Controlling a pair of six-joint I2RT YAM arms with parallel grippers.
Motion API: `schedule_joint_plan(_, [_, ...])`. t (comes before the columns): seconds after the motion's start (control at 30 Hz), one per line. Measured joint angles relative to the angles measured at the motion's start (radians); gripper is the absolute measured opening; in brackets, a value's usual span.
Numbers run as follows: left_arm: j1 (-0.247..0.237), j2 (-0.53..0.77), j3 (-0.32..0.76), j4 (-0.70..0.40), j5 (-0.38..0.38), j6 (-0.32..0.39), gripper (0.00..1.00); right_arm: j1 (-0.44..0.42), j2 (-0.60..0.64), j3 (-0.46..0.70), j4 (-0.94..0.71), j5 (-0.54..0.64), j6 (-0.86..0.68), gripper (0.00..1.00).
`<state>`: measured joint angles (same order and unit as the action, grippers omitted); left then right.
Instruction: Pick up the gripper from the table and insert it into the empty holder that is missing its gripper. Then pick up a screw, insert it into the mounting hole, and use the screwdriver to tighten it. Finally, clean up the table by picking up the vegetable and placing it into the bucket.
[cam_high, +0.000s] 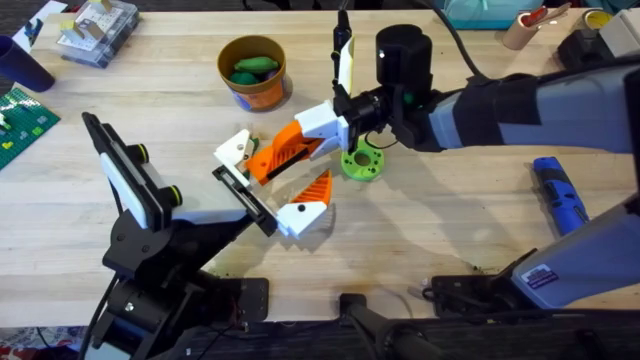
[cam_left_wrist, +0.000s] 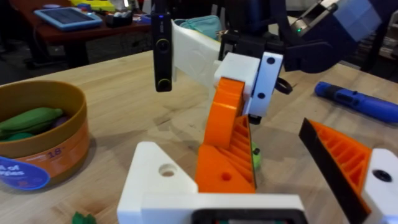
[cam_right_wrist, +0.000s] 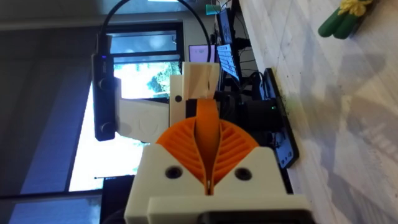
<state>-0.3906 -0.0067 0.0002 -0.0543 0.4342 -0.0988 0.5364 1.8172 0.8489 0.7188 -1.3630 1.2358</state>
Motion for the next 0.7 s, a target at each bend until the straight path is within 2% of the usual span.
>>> schedule_joint_plan(0.23, [0.006, 0.006, 0.005, 0.002, -0.021, -0.003, 0.99, -0.009, 0.005, 0.003, 0.007, -0.016, -0.012, 0.024])
schedule_joint_plan(0.5, [0.004, 0.006, 0.005, 0.002, -0.015, -0.003, 0.99, -0.077, 0.007, 0.003, 0.05, 0.027, 0.042, 0.025])
schedule_joint_plan(0.7, [0.005, 0.006, 0.005, 0.002, -0.018, -0.004, 0.99, -0.056, 0.007, 0.018, 0.062, 0.032, 0.048, 0.025])
